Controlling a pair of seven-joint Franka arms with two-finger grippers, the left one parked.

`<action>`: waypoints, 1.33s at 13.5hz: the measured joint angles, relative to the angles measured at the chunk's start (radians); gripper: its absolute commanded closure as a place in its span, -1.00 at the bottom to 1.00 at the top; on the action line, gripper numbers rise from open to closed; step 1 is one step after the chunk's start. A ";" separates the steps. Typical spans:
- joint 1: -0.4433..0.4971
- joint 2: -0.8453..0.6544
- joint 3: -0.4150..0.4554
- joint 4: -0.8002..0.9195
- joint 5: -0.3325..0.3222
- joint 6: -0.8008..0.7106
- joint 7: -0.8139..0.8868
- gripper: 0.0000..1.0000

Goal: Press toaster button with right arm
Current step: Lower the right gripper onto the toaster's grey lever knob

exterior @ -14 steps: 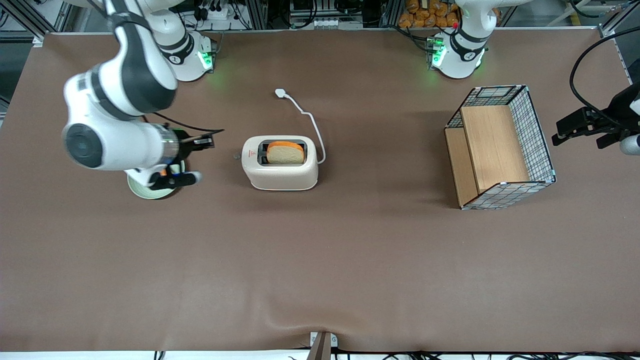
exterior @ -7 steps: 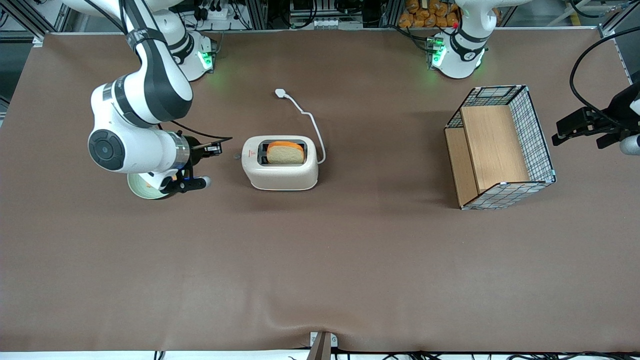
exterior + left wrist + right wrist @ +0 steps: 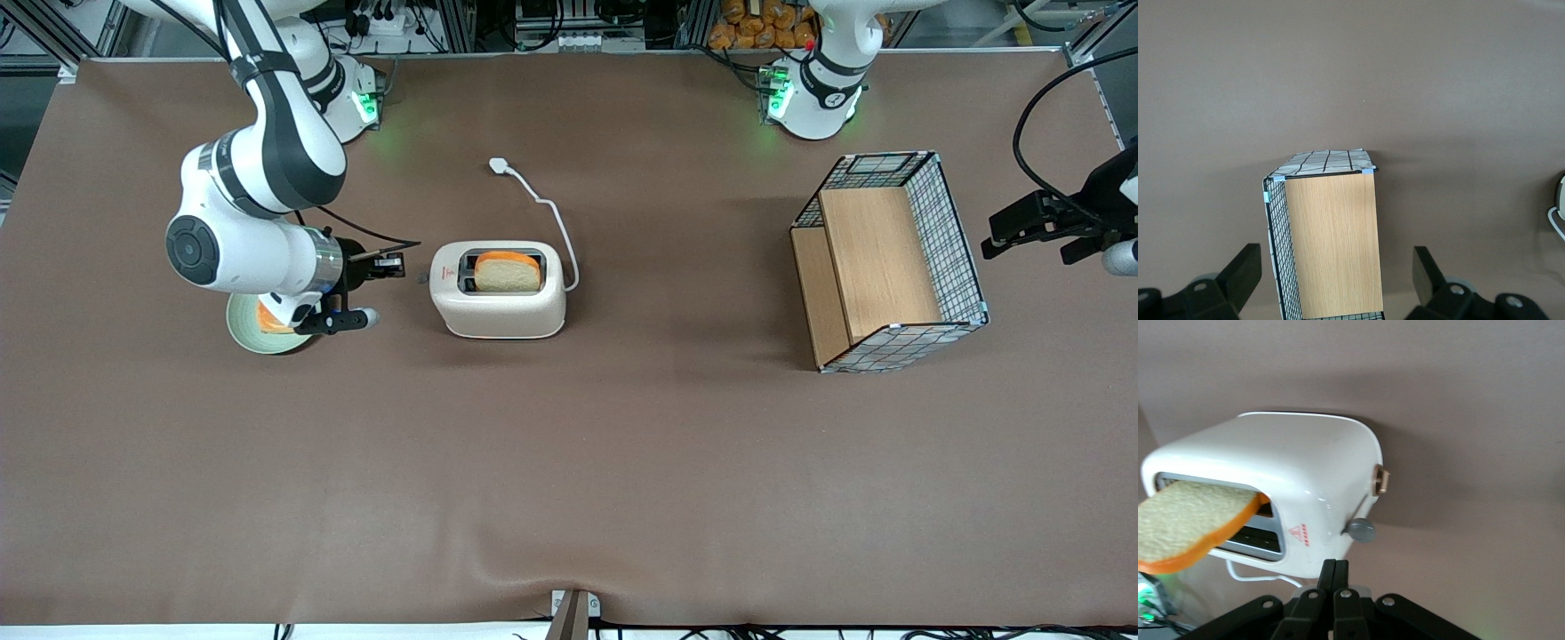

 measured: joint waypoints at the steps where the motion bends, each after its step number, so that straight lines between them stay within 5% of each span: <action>1: 0.000 -0.001 0.000 -0.013 0.023 0.018 -0.012 1.00; 7: -0.032 -0.002 -0.009 -0.096 0.178 0.063 -0.197 1.00; 18: -0.093 -0.002 -0.011 -0.171 0.339 0.064 -0.390 1.00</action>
